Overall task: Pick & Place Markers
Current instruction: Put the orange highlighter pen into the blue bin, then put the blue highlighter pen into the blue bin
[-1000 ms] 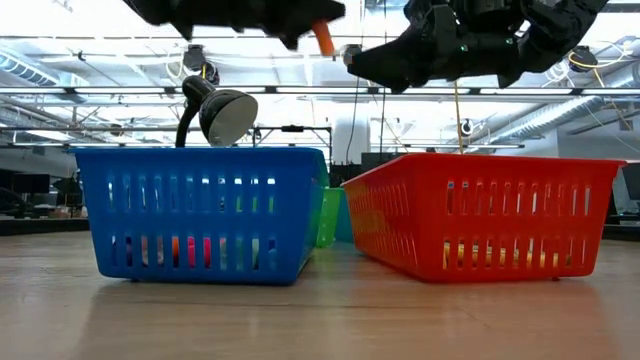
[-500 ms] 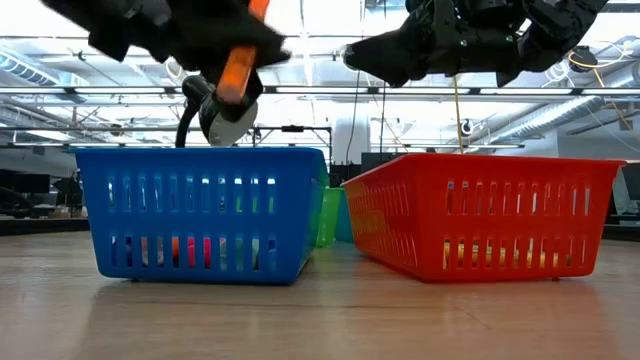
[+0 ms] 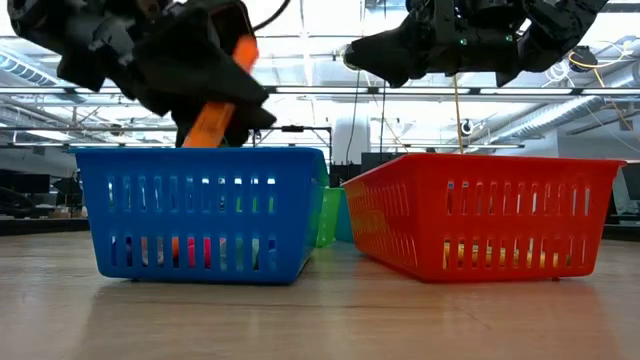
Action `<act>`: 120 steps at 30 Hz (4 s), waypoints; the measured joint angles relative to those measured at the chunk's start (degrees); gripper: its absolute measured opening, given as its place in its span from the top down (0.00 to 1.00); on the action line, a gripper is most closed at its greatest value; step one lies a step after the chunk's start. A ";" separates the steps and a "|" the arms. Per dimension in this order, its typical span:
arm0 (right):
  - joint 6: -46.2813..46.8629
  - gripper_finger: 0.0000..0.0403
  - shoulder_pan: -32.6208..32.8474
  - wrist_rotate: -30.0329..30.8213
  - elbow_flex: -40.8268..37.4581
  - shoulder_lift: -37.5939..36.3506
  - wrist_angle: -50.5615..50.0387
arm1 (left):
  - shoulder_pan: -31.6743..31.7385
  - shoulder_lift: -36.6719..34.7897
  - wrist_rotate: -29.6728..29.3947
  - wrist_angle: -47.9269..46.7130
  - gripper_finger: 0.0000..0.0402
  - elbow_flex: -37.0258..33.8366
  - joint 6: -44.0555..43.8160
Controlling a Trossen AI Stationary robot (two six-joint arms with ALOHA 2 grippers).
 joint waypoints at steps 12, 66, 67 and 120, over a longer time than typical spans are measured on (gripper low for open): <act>0.00 0.52 0.00 -0.01 0.00 0.02 -0.49 | 1.84 -1.45 4.39 -0.42 0.62 0.00 1.47; -6.32 0.52 -17.35 7.51 66.03 32.25 -82.16 | 33.20 -31.75 -15.57 -15.63 0.62 -6.92 20.98; -5.96 0.52 -17.38 7.51 65.30 29.97 -82.50 | 33.23 -29.17 -16.22 -17.16 0.62 -4.72 20.95; 1.48 0.52 -14.16 7.09 -5.31 -38.37 -29.76 | 51.25 33.33 0.47 -79.13 0.75 61.79 13.17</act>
